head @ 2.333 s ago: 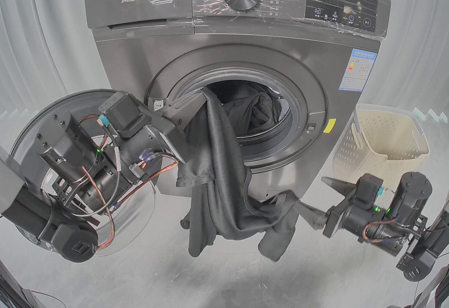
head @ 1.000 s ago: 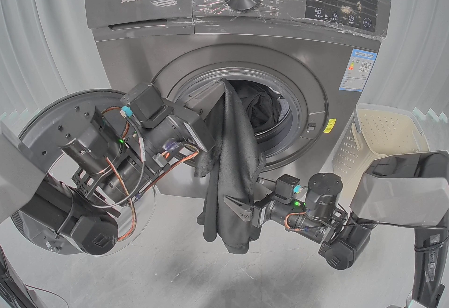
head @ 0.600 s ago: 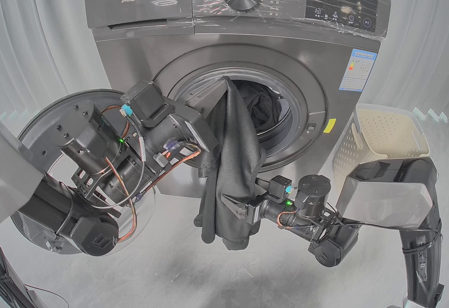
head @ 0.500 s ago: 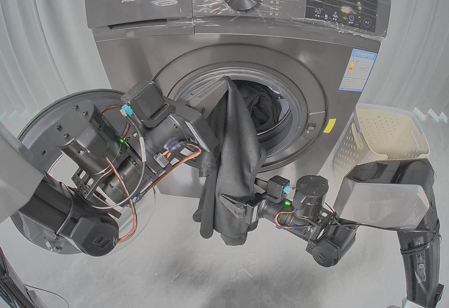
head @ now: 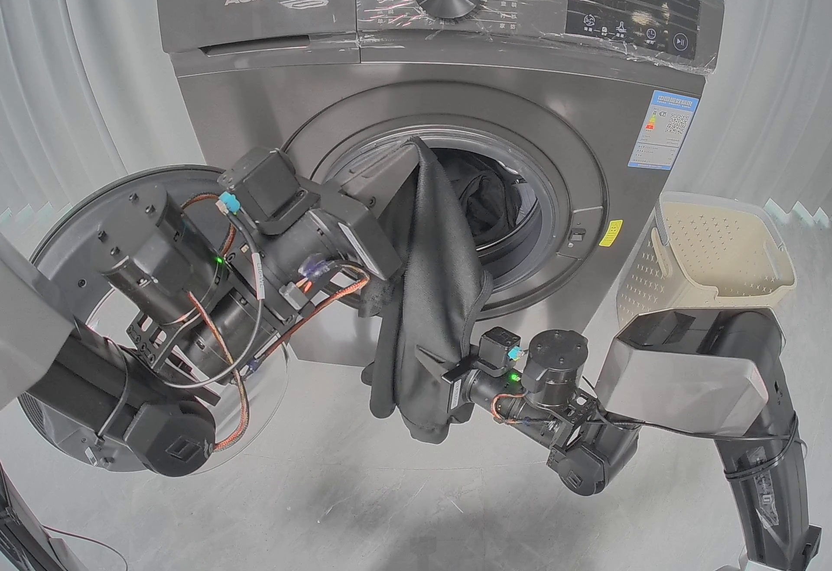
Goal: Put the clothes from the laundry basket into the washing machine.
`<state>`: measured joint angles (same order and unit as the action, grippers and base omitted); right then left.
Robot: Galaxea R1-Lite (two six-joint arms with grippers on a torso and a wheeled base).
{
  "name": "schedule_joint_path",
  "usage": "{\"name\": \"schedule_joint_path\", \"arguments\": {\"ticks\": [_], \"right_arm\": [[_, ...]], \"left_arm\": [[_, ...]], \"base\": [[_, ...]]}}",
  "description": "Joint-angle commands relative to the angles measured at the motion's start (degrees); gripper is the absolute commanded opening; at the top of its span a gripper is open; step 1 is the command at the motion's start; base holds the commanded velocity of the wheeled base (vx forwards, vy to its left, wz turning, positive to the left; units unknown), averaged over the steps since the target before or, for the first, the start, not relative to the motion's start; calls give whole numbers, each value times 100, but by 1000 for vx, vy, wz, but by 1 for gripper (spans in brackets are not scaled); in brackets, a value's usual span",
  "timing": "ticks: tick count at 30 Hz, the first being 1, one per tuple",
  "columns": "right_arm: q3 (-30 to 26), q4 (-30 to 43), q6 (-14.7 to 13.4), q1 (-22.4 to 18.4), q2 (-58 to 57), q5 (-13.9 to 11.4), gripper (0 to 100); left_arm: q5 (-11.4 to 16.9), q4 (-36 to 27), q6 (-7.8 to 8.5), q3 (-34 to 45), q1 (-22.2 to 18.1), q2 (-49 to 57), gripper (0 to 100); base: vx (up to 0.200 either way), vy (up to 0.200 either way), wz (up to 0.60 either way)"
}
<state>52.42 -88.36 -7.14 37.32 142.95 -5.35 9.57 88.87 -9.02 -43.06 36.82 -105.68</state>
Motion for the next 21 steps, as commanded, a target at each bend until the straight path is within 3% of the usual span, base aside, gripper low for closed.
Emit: {"name": "schedule_joint_path", "arguments": {"ticks": [1, 15, 21], "right_arm": [[23, -6, -24, -5, -30, 8, 0], [-267, -6, -41, -409, -1261, 52, 0], [-355, 3, -33, -365, -1542, 131, 0]], "left_arm": [[-17, -1, -3, 43, -8, 48, 0], [-8, -1, 6, 1555, -377, -5, 0], [27, -1, 155, 1959, -570, -225, 0]], "base": [[0, 0, 0], [0, 0, 0], [0, 0, 0]]}}
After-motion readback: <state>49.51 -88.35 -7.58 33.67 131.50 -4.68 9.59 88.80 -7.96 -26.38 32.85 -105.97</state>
